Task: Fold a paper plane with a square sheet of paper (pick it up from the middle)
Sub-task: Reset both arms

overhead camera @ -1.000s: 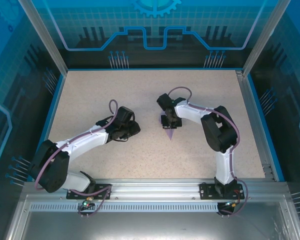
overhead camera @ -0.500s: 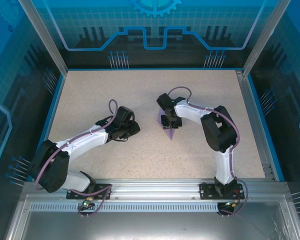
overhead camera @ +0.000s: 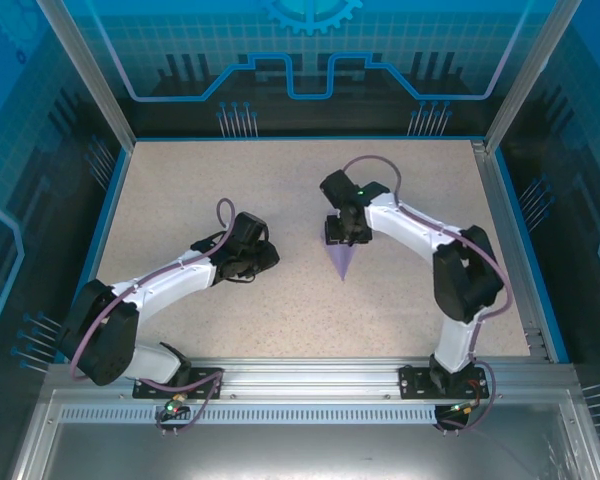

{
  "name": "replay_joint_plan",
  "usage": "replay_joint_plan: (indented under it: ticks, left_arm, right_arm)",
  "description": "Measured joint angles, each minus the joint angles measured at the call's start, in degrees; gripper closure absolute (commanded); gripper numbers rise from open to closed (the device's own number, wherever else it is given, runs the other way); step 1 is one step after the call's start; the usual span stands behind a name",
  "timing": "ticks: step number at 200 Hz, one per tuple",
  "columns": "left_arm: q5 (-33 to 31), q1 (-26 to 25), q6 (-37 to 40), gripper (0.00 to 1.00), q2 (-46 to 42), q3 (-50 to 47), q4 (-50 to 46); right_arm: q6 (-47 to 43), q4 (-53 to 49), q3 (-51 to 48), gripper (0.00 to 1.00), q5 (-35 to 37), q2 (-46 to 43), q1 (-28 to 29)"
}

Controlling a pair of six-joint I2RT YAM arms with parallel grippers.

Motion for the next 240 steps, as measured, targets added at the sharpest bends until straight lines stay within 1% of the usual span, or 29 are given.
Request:
replay_joint_plan:
  ticks: [8,28,41,46,51,61,65,69,73,79,81,84,89,100,114,125,155,170,182,198,213,240]
  left_arm:
    - [-0.48,0.31,0.52,0.63,-0.15,0.00,-0.20]
    - [-2.19,2.25,2.27,0.60,-1.49,0.00,-0.81]
    - [-3.67,4.37,3.80,0.55,-2.80,0.00,-1.38]
    - [-4.20,5.40,4.61,0.52,-3.34,0.00,-1.55]
    - [-4.92,6.45,5.62,0.48,-3.91,0.00,-1.66]
    - [-6.43,8.46,6.86,0.47,-4.96,-0.02,-1.73]
    - [-7.26,9.40,7.89,0.46,-5.44,-0.11,-1.64]
    - [-7.85,10.01,8.39,0.42,-5.84,-0.26,-1.46]
    - [-8.70,10.93,9.31,0.40,-6.32,-0.46,-1.33]
    - [-9.81,12.15,10.51,0.30,-7.02,-0.92,-1.20]
    - [-10.05,12.39,10.69,0.25,-7.15,-1.01,-1.22]
    - [-10.64,13.11,12.13,0.20,-7.52,-1.27,-1.20]
    - [-11.41,14.01,13.03,0.13,-7.91,-1.68,-0.90]
    - [-13.57,15.85,15.04,0.06,-8.37,-2.54,0.09]
    - [-16.59,17.99,18.18,0.04,-8.37,-3.91,2.67]
    - [-18.03,19.65,20.72,0.04,-8.24,-5.33,5.14]
    - [-20.52,22.40,27.58,0.02,-6.21,-7.08,13.16]
    - [-20.46,23.19,30.99,0.02,-4.22,-7.19,18.18]
    - [-19.34,24.11,33.27,0.03,-2.12,-7.02,21.68]
    - [-17.64,25.20,35.30,0.03,0.55,-6.47,23.32]
    - [-16.83,25.55,36.54,0.03,1.27,-6.45,23.65]
    - [-16.02,25.64,37.62,0.03,-0.11,-8.13,27.15]
  right_arm:
    - [-0.13,0.39,-0.87,0.35,2.03,-3.02,0.00]
    - [-1.03,1.55,-4.42,0.33,9.16,-13.09,-0.07]
    - [-1.64,2.49,-6.84,0.30,14.53,-19.61,-0.50]
    - [-1.99,3.26,-7.93,0.26,16.61,-22.03,-1.09]
    - [-2.14,3.93,-9.01,0.25,18.47,-24.02,-1.88]
    - [-3.54,5.84,-11.76,0.24,21.84,-27.76,-4.26]
    - [-4.20,6.95,-13.18,0.21,23.15,-29.11,-5.66]
    - [-4.72,8.20,-14.62,0.16,24.22,-30.05,-6.91]
    - [-5.62,9.49,-16.13,0.16,25.05,-30.95,-8.17]
    - [-6.86,11.76,-19.02,0.15,26.23,-32.11,-10.60]
    - [-7.06,12.22,-19.67,0.15,26.47,-32.26,-11.10]
    - [-7.61,13.25,-21.27,0.15,26.91,-32.57,-12.61]
    - [-8.48,14.71,-23.19,0.15,26.93,-32.72,-14.29]
    - [-10.86,17.97,-27.43,0.15,25.68,-32.28,-18.53]
    - [-13.92,22.91,-32.17,0.15,23.32,-31.01,-22.84]
    - [-16.61,27.58,-35.87,0.15,21.92,-29.90,-24.79]
    - [-23.63,41.31,-43.34,0.15,18.51,-26.73,-25.53]
    - [-26.45,46.99,-44.17,0.15,16.68,-23.89,-25.97]
    - [-28.22,51.12,-44.33,0.16,14.67,-22.16,-26.25]
    - [-29.42,56.17,-44.35,0.17,11.37,-20.55,-26.69]
    - [-30.29,62.20,-45.44,0.17,8.68,-19.56,-26.91]
    - [-32.61,73.13,-52.09,0.15,4.83,-19.56,-26.64]
